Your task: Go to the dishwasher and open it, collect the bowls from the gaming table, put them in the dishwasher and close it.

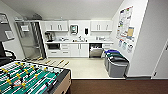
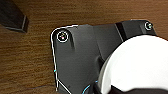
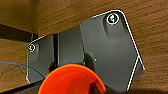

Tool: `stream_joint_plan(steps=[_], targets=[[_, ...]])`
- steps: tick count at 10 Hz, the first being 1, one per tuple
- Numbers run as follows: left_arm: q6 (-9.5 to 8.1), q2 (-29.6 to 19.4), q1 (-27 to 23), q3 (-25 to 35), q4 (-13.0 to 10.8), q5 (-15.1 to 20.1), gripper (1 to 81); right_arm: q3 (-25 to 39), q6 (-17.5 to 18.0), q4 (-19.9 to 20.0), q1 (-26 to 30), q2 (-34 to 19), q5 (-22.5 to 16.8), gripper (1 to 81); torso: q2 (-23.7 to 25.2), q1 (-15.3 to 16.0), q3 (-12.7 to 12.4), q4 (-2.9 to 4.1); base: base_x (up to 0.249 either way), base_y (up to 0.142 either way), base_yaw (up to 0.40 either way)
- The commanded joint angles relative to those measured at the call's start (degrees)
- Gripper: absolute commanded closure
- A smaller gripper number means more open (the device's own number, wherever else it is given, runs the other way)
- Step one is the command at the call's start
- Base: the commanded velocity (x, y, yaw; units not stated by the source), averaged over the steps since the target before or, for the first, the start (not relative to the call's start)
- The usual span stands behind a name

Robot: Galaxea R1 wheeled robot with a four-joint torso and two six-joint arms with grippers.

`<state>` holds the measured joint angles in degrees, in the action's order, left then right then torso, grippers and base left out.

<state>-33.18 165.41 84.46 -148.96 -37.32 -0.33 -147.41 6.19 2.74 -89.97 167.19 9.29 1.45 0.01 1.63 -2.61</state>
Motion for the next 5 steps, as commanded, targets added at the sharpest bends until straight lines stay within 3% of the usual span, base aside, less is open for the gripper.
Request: stream_joint_plan(steps=[1, 5], targets=[[0.05, -0.5, -3.1, 0.2, -0.5, 1.9, 81.1, 0.3, -0.2, -0.6, 2.8, -0.6, -2.6, 81.1, 0.0, 0.0, 0.0, 0.0, 0.189, 0.0, 0.0], [0.05, -0.5, -2.9, 0.2, -0.5, 1.9, 81.1, 0.1, -0.3, -0.5, 2.7, -0.6, -2.6, 81.1, 0.0, 0.0, 0.0, 0.0, 0.189, -0.071, 0.0]])
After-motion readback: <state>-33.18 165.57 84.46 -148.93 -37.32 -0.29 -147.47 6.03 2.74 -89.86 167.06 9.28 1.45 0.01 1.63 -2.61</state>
